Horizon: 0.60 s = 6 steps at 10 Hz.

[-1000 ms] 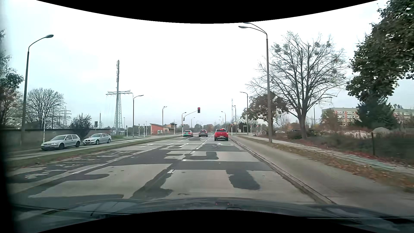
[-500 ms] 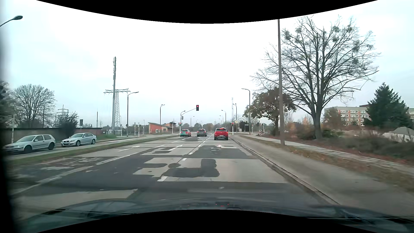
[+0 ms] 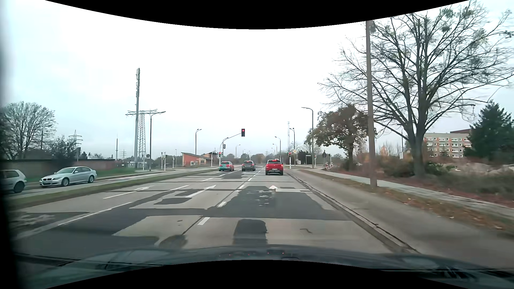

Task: Follow the waypoints while adhering to traffic rules and regulations

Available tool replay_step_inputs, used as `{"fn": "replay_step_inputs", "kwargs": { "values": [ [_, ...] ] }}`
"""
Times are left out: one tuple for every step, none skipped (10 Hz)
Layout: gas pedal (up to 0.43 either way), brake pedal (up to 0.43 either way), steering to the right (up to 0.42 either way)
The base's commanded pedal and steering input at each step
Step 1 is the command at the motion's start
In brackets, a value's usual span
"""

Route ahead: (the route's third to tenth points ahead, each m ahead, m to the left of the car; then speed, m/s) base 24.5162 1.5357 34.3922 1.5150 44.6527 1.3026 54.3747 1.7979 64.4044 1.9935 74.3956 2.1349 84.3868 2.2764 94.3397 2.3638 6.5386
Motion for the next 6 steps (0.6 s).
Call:
{"fn": "replay_step_inputs", "kwargs": {
  "values": [
    [0.028, 0.0, 0.001],
    [0.028, 0.0, 0.001],
    [0.028, 0.0, 0.001],
    [0.028, 0.0, 0.001],
    [0.028, 0.0, 0.001],
    [0.028, 0.0, 0.002]
  ]
}}
